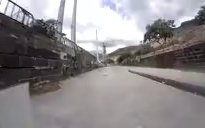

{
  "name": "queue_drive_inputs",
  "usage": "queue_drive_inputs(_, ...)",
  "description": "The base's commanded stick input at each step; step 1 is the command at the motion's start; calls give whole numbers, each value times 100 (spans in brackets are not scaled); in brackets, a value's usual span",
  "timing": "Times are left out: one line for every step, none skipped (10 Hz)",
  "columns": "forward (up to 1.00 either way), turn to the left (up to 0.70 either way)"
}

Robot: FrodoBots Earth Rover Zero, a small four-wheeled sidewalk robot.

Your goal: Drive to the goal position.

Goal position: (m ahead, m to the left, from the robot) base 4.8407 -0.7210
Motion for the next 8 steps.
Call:
queue_drive_inputs(100, 0)
queue_drive_inputs(100, 0)
queue_drive_inputs(100, 0)
queue_drive_inputs(100, 0)
queue_drive_inputs(100, 0)
queue_drive_inputs(100, 0)
queue_drive_inputs(100, 0)
queue_drive_inputs(100, 0)
